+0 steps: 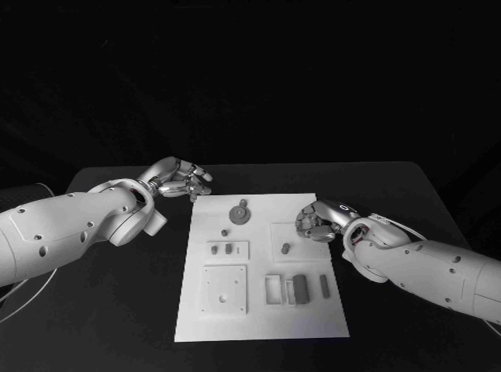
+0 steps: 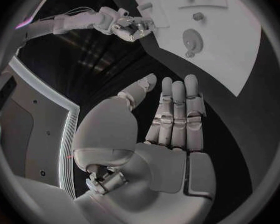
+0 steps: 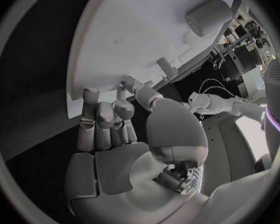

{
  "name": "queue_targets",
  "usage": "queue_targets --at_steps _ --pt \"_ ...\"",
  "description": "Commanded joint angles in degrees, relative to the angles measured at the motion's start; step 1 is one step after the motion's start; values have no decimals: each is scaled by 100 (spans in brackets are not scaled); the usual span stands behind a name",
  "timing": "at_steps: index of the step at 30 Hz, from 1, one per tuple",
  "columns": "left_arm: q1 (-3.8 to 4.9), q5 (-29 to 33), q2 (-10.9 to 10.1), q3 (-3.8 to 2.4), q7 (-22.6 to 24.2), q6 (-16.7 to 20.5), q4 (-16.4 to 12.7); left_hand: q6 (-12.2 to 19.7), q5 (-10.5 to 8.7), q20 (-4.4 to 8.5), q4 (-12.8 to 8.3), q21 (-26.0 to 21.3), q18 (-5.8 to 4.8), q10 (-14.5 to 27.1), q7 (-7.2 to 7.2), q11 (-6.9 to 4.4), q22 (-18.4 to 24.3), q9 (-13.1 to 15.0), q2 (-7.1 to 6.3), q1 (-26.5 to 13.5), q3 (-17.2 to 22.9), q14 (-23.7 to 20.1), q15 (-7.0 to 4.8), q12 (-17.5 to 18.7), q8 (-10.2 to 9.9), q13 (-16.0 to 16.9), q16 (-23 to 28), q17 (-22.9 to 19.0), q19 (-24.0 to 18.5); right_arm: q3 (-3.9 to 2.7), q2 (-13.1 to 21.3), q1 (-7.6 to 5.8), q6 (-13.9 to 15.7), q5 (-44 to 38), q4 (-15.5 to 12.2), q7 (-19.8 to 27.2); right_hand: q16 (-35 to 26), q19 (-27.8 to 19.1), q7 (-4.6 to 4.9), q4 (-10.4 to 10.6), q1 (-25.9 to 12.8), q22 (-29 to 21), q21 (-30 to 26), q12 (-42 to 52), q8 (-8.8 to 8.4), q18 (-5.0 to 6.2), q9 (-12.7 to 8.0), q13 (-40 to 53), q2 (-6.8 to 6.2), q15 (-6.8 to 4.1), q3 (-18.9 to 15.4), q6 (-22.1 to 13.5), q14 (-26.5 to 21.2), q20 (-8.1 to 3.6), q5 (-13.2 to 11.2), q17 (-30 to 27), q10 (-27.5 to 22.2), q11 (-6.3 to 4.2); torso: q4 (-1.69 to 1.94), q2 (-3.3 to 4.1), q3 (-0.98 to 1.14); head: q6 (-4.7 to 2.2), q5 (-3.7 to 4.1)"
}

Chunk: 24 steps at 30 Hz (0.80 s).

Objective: Assemble the parts on the task board

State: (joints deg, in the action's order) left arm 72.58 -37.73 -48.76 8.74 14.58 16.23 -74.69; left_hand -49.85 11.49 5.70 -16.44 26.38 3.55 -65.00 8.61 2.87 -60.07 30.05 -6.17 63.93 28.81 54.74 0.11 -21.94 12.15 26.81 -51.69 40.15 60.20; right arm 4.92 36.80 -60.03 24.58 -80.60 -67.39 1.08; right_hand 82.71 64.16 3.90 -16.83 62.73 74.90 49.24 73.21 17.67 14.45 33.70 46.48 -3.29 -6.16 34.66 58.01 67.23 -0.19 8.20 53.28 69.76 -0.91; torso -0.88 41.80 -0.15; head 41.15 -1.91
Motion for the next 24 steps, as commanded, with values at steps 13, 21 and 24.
queue_targets --at_steps 13,21,24 --pt "4 38 12 -4 42 61 22 -162 -39 -34 9 -35 67 171 131 150 6 -7 15 39 -32 11 19 26 28 -6 40 15 16 21 -5 36 14 -145 -28 46 -6 -10 101 25 -47 103 33 -37 33 55 48 14 74 -63 -9 159 12 -16 -49 4 9 -56 2 -1 -2 0 11" --pt "4 38 6 -4 35 54 25 -158 -39 -34 10 -35 68 170 132 150 5 -8 19 42 -34 15 18 29 29 -7 40 18 19 17 45 35 -22 -144 -99 29 -7 -3 100 31 -75 99 33 -39 27 55 53 19 90 -70 -12 152 14 -16 -44 3 6 -59 2 2 -2 -22 0" --pt "4 38 5 -4 32 53 32 -156 -40 -34 10 -36 67 170 132 151 5 -9 19 41 -36 16 18 30 28 -8 41 19 20 9 69 34 -35 -144 -128 28 -7 -2 100 31 -83 99 33 -39 23 55 53 20 90 -72 -13 146 14 -16 -43 2 6 -59 0 1 -2 -22 -3"
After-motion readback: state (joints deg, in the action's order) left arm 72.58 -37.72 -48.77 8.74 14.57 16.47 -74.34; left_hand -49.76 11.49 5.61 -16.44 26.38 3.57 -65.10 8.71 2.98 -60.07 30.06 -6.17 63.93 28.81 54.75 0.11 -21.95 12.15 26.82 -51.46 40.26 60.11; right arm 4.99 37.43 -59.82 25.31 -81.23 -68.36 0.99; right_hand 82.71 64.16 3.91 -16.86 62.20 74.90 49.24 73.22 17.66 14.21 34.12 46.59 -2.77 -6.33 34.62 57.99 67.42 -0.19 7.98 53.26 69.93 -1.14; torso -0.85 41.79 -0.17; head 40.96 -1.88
